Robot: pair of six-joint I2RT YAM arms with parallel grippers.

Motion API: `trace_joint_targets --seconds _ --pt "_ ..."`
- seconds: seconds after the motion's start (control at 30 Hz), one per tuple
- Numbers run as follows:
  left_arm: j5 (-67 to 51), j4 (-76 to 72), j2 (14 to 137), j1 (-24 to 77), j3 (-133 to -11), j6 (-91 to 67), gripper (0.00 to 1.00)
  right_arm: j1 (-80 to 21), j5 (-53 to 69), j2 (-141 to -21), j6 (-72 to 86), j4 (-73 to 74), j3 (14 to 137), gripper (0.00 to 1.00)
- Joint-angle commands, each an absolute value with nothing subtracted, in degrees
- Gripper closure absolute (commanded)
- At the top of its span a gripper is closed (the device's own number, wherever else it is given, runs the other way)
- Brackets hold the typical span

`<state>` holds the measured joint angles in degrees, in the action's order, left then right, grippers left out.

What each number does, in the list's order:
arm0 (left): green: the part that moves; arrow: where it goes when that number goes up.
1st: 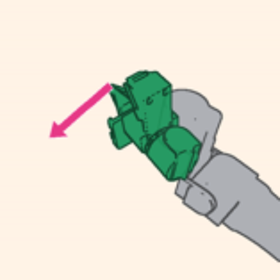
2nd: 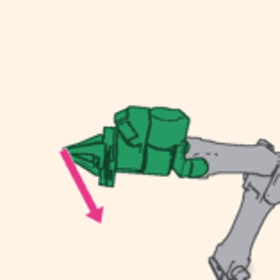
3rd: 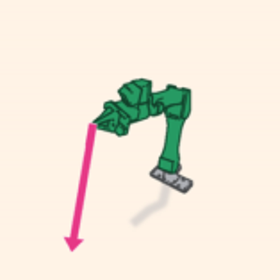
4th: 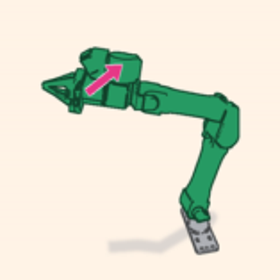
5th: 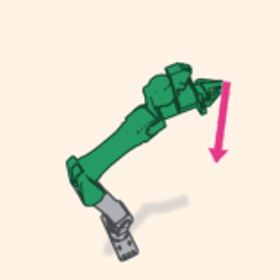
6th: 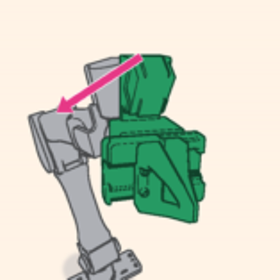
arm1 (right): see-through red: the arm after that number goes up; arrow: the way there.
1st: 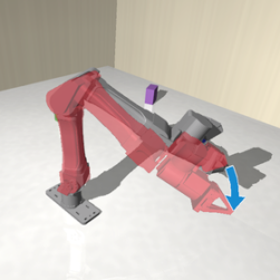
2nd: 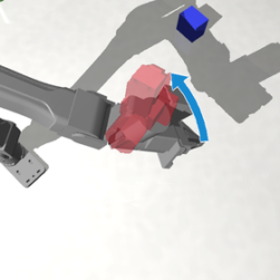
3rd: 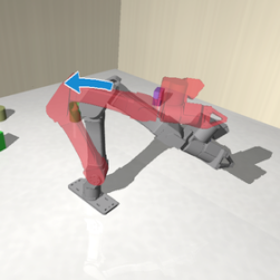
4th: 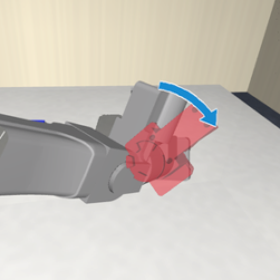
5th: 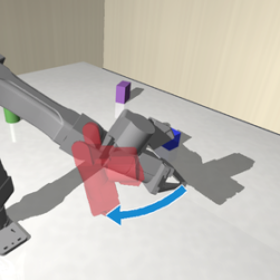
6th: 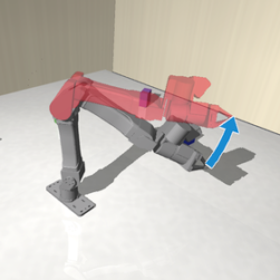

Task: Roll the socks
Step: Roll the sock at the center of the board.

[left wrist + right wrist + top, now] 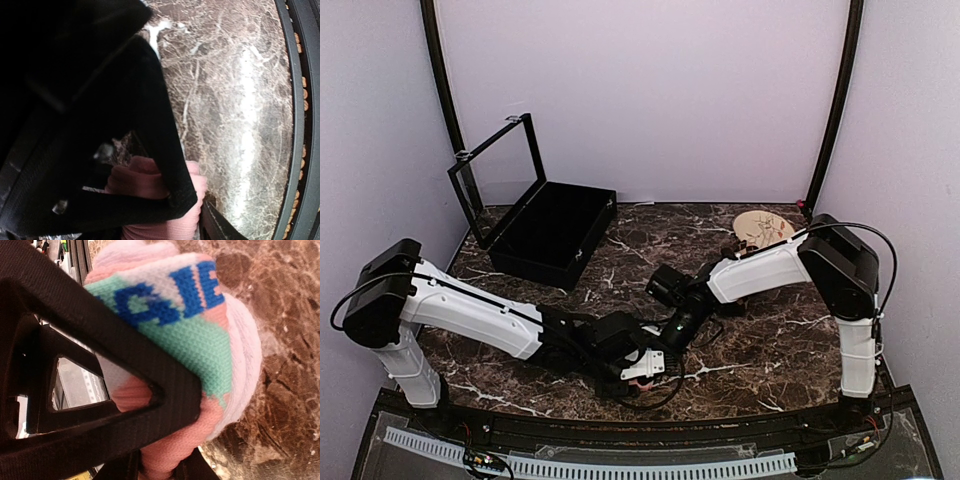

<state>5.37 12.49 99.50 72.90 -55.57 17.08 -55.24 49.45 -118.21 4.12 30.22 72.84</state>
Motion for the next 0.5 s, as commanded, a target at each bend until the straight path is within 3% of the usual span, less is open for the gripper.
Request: trace_joint_targets --seconds 0.0,0.47 --pt "-2.4 25.1 103.1 73.2 -54.6 15.6 0.45 -55.1 50.0 -119.7 2.7 32.5 73.0 0.92" --pt "-3.2 30.1 105.9 73.2 -55.5 17.0 0.45 -54.7 51.7 -120.0 2.1 32.9 73.1 0.92"
